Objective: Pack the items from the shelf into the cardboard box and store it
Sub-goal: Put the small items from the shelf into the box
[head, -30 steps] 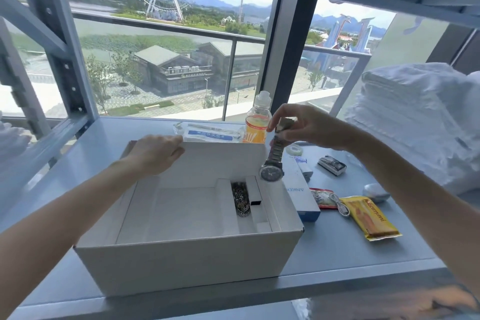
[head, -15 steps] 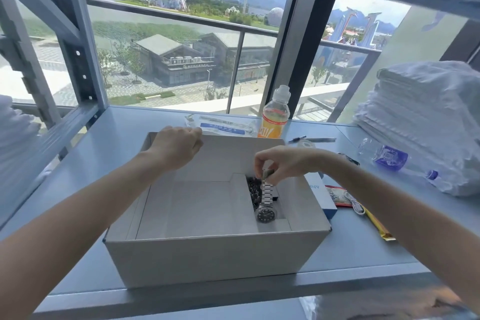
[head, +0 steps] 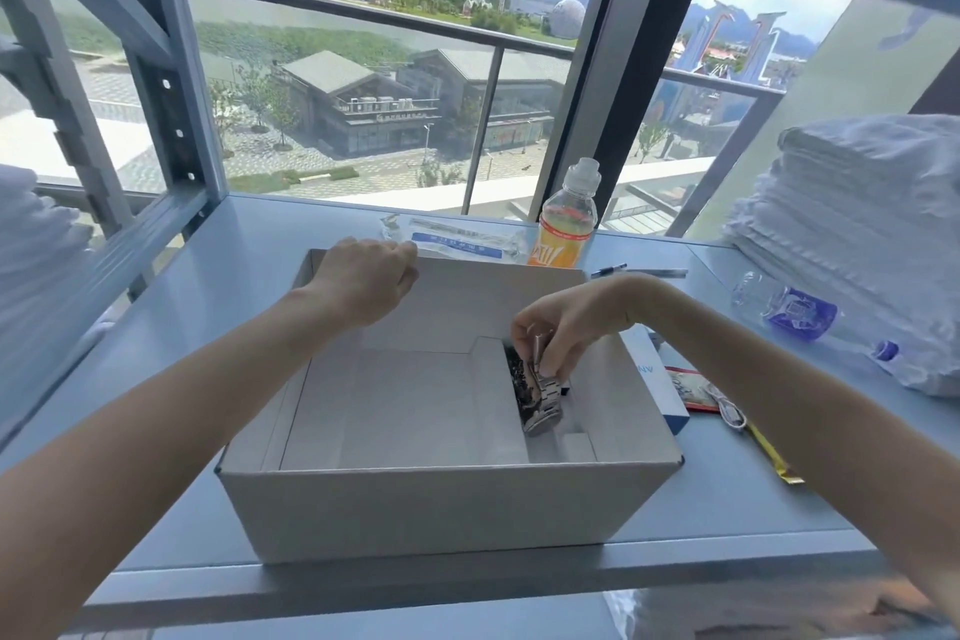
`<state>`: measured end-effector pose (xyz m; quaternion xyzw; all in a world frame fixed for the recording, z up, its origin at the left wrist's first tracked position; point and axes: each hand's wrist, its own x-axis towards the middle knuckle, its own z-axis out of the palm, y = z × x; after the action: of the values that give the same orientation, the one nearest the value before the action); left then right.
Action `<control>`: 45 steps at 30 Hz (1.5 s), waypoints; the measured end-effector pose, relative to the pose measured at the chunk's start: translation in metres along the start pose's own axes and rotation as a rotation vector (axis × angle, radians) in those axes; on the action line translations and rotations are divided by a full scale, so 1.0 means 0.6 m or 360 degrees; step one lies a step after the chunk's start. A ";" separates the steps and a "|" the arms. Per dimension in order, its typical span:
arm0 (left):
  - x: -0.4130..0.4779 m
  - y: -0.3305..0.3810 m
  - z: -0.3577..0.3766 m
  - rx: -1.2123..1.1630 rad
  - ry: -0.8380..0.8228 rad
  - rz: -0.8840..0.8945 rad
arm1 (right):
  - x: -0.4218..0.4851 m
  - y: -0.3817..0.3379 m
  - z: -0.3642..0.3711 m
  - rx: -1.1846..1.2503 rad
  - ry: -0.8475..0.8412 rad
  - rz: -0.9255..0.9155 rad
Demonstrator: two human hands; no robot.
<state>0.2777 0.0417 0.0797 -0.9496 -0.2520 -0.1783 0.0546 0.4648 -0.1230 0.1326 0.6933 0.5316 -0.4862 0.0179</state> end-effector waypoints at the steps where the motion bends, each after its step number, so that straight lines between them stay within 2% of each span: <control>1: 0.000 0.000 0.000 0.0002 0.0008 0.0003 | 0.002 0.001 -0.001 0.0029 -0.0028 0.0007; 8: 0.001 -0.002 0.003 0.0011 0.0034 0.0025 | 0.013 -0.001 -0.004 0.0086 -0.0293 0.0032; 15: 0.001 -0.002 0.003 0.0024 0.0035 0.0030 | 0.011 -0.014 0.005 -0.0041 -0.0669 -0.0337; 20: 0.001 0.000 0.002 0.0024 0.0048 0.0024 | 0.020 -0.009 0.023 0.0121 -0.0849 -0.0322; 24: 0.000 0.001 0.002 0.0013 0.0050 0.0022 | 0.023 0.004 0.028 0.0154 -0.0713 -0.0227; 28: 0.000 0.002 0.001 0.0028 0.0037 0.0018 | 0.033 0.013 0.034 0.0068 -0.0271 0.0007; 32: 0.000 0.002 -0.001 0.0036 0.0020 0.0012 | 0.047 0.009 0.038 -0.0417 0.0064 0.0067; 37: 0.001 0.002 0.002 0.0048 0.0027 0.0011 | 0.051 0.011 0.042 -0.0764 0.0337 0.0007; 40: 0.001 0.000 0.005 0.0059 0.0042 0.0009 | 0.048 0.007 0.037 -0.0872 0.0378 -0.0022; 45: 0.002 -0.001 0.006 0.0053 0.0051 0.0027 | 0.049 0.000 0.028 -0.0880 0.0103 0.0117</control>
<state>0.2794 0.0432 0.0767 -0.9477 -0.2459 -0.1888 0.0758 0.4530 -0.1109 0.1032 0.6961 0.6190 -0.2992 0.2069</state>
